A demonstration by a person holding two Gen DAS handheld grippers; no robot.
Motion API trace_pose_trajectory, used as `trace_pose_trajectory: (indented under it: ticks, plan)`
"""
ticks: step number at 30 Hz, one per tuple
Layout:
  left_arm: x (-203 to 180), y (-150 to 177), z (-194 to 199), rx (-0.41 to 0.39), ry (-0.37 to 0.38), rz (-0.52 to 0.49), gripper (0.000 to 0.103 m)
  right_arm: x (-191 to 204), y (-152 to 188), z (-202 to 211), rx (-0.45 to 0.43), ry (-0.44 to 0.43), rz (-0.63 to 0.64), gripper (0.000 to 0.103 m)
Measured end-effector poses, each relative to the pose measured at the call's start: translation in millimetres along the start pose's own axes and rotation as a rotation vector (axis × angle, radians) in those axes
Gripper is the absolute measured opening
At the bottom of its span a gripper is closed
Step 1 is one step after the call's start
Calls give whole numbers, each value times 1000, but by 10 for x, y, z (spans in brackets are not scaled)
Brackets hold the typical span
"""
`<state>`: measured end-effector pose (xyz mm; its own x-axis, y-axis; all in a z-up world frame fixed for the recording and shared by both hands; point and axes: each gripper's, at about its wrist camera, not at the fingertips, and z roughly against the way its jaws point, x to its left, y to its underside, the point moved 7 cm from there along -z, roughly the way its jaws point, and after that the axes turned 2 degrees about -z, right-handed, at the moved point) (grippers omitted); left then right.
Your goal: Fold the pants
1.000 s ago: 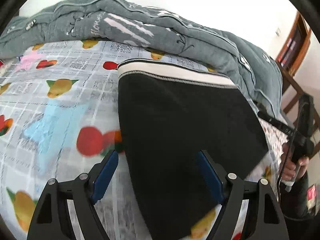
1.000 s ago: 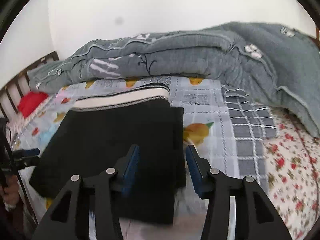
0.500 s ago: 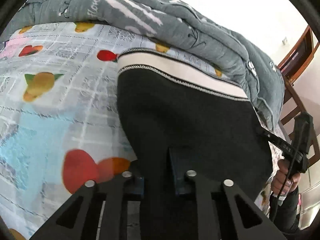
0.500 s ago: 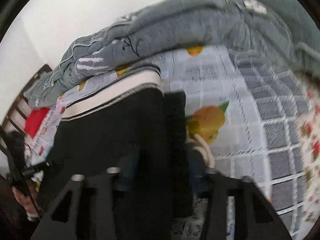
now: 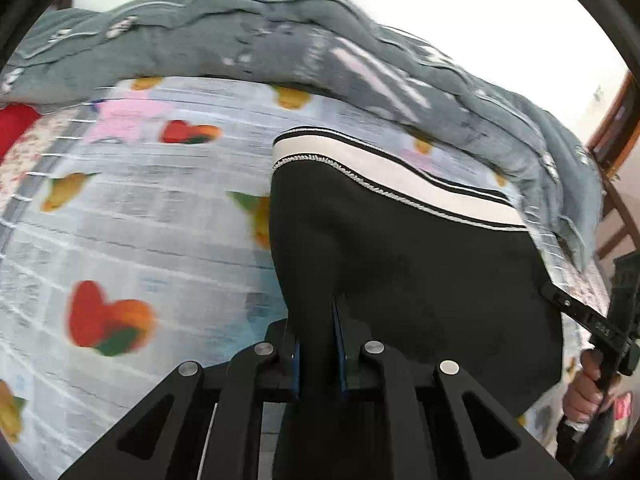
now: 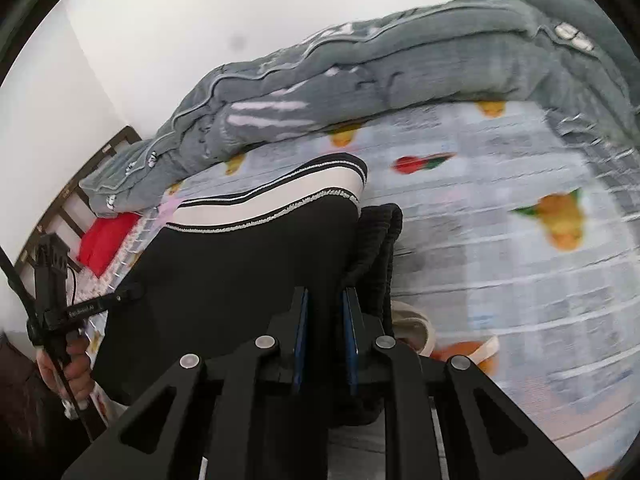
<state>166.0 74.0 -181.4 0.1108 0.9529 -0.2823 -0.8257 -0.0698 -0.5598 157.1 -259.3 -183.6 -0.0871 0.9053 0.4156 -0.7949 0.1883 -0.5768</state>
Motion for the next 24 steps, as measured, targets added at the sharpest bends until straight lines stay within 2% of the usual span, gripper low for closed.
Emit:
trace_pose_trajectory:
  ticks: [1, 3, 5, 7, 10, 11, 15, 16, 18, 20, 22, 23, 24]
  plan:
    - [91, 0, -7, -1, -15, 14, 15, 106, 16, -90, 9, 2, 7, 17]
    - [204, 40, -58, 9, -49, 13, 28, 201, 57, -209, 28, 59, 54, 22]
    - [250, 137, -65, 22, -77, -16, 57, 291, 109, -219, 19, 145, 129, 28]
    - [278, 245, 49, -2, -81, -48, 65, 339, 91, -85, -3, 176, 178, 28]
    - [364, 340, 224, -35, -49, -17, 67, 397, -75, 93, -85, 173, 187, 29]
    - [404, 358, 260, -34, -46, 5, 67, 426, -137, 70, -85, 171, 192, 29]
    - [469, 437, 378, -25, -42, 28, 67, 502, -379, -327, -38, 186, 208, 29]
    - [482, 455, 415, -28, -54, 24, 67, 479, -403, -537, 10, 203, 198, 31]
    - [519, 474, 488, -35, -70, 23, 67, 445, -382, -702, 37, 279, 224, 30]
    - [520, 478, 544, -42, -57, 21, 67, 514, -365, -647, 3, 287, 300, 12]
    - [493, 461, 575, -48, -52, 20, 67, 541, -407, -461, -35, 238, 302, 9]
    - [463, 451, 587, -52, -49, 15, 67, 505, -466, -258, -76, 163, 231, 9]
    - [426, 446, 594, -53, -46, 7, 67, 470, -488, -176, -87, 135, 196, 9]
